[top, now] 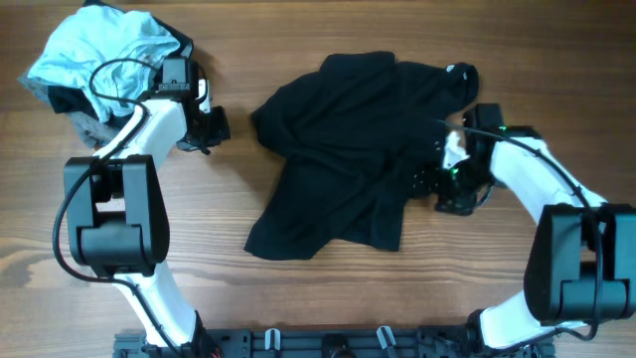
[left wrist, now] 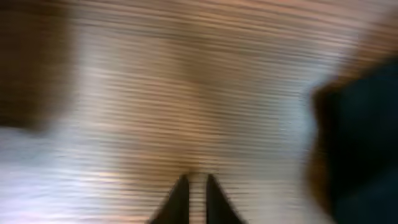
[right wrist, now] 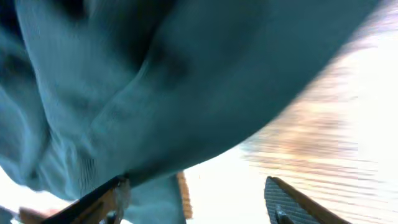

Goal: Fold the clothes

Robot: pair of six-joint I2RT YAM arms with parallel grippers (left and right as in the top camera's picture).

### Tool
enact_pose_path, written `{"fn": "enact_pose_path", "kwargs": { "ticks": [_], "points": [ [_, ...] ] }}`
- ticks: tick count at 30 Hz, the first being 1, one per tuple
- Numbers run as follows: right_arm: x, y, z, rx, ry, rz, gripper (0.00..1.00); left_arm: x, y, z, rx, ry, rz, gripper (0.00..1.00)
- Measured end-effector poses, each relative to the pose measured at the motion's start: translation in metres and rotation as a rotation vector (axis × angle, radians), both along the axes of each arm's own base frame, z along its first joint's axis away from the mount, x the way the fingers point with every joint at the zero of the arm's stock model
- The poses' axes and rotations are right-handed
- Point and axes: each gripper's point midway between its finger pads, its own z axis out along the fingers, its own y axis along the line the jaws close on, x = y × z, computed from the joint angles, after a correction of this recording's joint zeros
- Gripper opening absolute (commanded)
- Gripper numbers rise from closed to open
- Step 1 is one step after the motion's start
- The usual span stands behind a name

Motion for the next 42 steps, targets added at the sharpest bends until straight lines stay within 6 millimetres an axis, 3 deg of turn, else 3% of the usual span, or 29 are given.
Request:
{"fn": "enact_pose_path", "kwargs": {
  "ticks": [4,6,7,8,11,14,15,16,17,19,20,25,28,31,32,33,34,35,36,39,41,42],
  "points": [
    [-0.029,0.016,-0.014,0.016,0.052,0.079,0.62,0.0,-0.042,0.007,-0.133,-0.023,-0.121,0.58],
    [-0.03,0.022,-0.014,0.032,0.037,0.108,0.62,-0.003,-0.067,0.011,-0.189,-0.038,-0.208,0.7],
    [-0.029,0.025,-0.014,0.038,0.028,0.121,0.63,-0.004,-0.071,0.012,-0.194,-0.043,-0.228,0.73],
    [-0.028,0.028,-0.014,0.043,0.017,0.135,0.63,-0.005,-0.088,0.015,-0.225,-0.054,-0.277,0.79],
    [-0.024,0.04,-0.013,0.06,-0.019,0.173,0.63,-0.002,-0.113,0.02,-0.246,-0.101,-0.355,0.81],
    [-0.023,0.049,-0.013,0.069,-0.041,0.203,0.61,-0.005,-0.143,0.023,-0.238,-0.137,-0.435,0.64],
    [-0.023,0.05,-0.013,0.069,-0.043,0.206,0.55,-0.005,-0.147,0.022,-0.23,-0.139,-0.445,0.57],
    [-0.023,0.051,-0.013,0.07,-0.044,0.21,0.41,-0.006,-0.152,0.02,-0.213,-0.142,-0.46,0.47],
    [-0.023,0.051,-0.013,0.067,-0.049,0.214,0.25,-0.008,-0.155,0.015,-0.19,-0.138,-0.477,0.33],
    [-0.024,0.047,-0.016,0.036,-0.037,0.196,0.12,-0.009,-0.156,0.001,-0.15,-0.117,-0.482,0.04],
    [-0.025,0.042,-0.019,0.001,-0.018,0.169,0.05,-0.008,-0.154,0.0,-0.134,-0.115,-0.477,0.04],
    [-0.035,-0.012,-0.025,-0.269,0.104,-0.053,0.04,-0.005,-0.138,-0.006,-0.052,-0.071,-0.405,0.04],
    [-0.019,-0.071,-0.022,-0.394,0.107,-0.288,0.05,-0.004,-0.12,-0.006,0.005,-0.046,-0.352,0.04],
    [0.002,-0.136,-0.012,-0.455,0.078,-0.507,0.17,-0.003,-0.092,-0.006,0.027,-0.012,-0.258,0.06],
    [0.012,-0.157,-0.004,-0.465,0.046,-0.567,0.25,-0.003,-0.08,-0.006,0.026,-0.001,-0.218,0.12],
    [0.021,-0.173,0.004,-0.475,0.014,-0.602,0.46,-0.002,-0.073,-0.006,0.021,0.006,-0.193,0.34],
    [0.031,-0.188,0.014,-0.479,-0.022,-0.634,0.65,-0.002,-0.067,-0.006,0.014,0.014,-0.17,0.49],
    [0.042,-0.201,0.026,-0.481,-0.06,-0.657,0.7,-0.003,-0.063,-0.005,0.004,0.02,-0.163,0.59],
    [0.05,-0.213,0.038,-0.478,-0.091,-0.673,0.7,-0.004,-0.061,-0.003,-0.003,0.021,-0.154,0.63],
    [0.064,-0.227,0.07,-0.442,-0.143,-0.682,0.7,-0.01,-0.065,0.004,-0.047,0.031,-0.152,0.71],
    [0.066,-0.21,0.08,-0.347,-0.138,-0.626,0.69,-0.019,-0.072,0.01,-0.094,0.045,-0.161,0.69],
    [0.062,-0.198,0.08,-0.305,-0.116,-0.584,0.7,-0.02,-0.075,0.016,-0.111,0.038,-0.165,0.62]
  ]
}}
